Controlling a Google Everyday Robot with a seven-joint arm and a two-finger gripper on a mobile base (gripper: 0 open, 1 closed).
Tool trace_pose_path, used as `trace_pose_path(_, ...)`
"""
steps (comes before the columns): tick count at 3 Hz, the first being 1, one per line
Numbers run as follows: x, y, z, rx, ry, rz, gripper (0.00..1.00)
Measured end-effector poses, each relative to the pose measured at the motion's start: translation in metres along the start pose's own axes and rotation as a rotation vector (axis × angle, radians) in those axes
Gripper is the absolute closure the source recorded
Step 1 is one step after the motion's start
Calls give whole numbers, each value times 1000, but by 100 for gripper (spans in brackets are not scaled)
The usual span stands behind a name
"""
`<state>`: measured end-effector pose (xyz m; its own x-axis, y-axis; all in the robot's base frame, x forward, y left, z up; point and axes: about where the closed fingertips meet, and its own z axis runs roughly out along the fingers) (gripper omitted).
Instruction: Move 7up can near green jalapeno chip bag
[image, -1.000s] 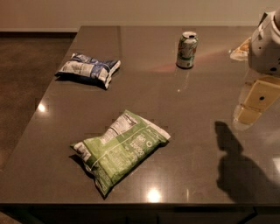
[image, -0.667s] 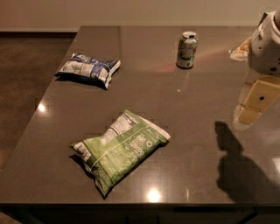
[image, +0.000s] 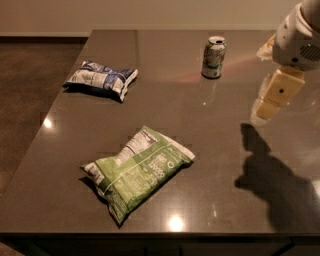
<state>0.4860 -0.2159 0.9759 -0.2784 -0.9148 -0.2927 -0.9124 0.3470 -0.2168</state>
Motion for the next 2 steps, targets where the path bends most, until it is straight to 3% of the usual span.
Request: trace_pose_path(2, -2, -88, 23, 79, -163, 254, 0)
